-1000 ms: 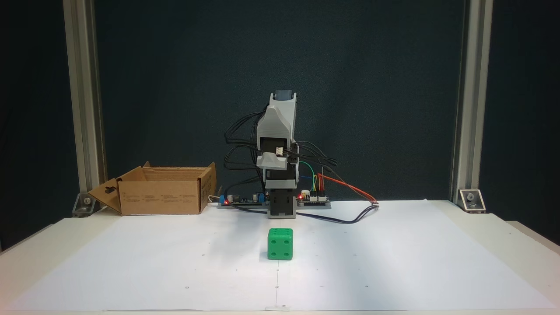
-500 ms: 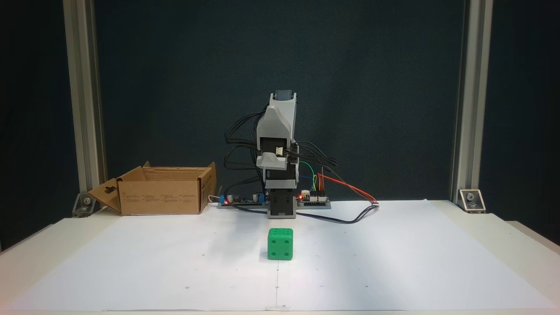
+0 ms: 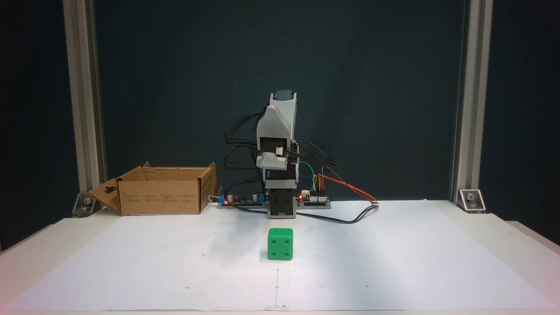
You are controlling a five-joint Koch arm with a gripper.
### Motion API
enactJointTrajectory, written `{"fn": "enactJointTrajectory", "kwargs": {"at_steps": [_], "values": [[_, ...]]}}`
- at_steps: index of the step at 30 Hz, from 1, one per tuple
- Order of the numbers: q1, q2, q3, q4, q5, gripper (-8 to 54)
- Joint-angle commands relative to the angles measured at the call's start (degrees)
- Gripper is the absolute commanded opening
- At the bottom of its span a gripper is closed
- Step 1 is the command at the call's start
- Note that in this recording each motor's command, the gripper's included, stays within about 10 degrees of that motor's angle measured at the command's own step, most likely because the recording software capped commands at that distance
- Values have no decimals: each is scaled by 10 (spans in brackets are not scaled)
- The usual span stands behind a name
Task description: Grasp a green dice and put it in the bin.
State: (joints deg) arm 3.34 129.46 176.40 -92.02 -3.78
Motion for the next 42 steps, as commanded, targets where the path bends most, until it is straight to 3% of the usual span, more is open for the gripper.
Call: {"fn": "enactJointTrajectory", "kwargs": {"at_steps": [1,17,31,42], "values": [[2,62,29,-30,22,443],[7,62,-24,86,18,432],[8,64,-285,629,22,434],[-11,60,-574,1047,90,433]]}}
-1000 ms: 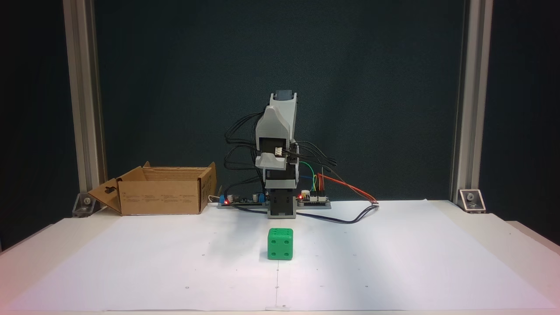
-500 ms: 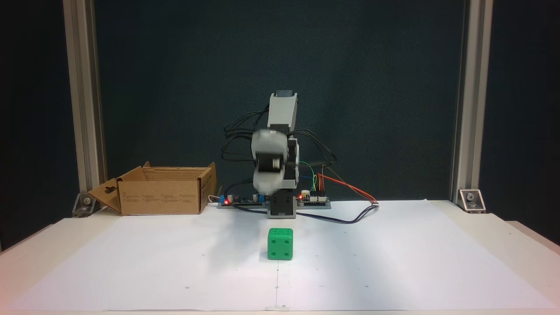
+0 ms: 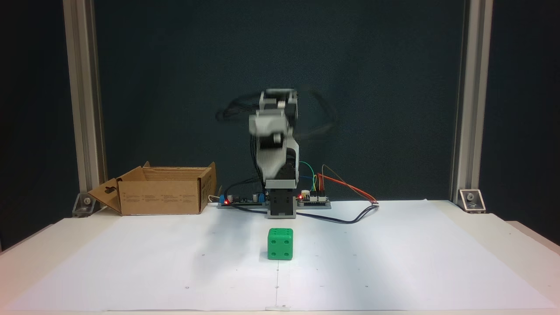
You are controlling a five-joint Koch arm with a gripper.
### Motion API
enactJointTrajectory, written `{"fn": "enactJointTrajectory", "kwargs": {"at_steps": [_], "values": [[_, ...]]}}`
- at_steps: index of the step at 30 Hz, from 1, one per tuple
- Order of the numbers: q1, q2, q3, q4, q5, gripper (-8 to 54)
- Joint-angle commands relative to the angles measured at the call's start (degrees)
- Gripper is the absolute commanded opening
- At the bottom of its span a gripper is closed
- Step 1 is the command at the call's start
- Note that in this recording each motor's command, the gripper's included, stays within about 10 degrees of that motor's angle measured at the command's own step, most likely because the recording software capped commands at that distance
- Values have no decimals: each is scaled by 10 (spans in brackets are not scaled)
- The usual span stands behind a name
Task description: Grasp a green dice and put it in the bin.
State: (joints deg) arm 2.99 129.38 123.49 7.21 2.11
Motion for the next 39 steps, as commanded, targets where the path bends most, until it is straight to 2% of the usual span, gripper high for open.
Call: {"fn": "enactJointTrajectory", "kwargs": {"at_steps": [1,11,24,31,39], "values": [[-11,60,-65,91,31,433],[-13,-80,-167,439,32,433],[-7,-284,-270,439,39,434],[-18,-339,-307,440,44,434],[-37,-355,-323,440,47,434]]}}
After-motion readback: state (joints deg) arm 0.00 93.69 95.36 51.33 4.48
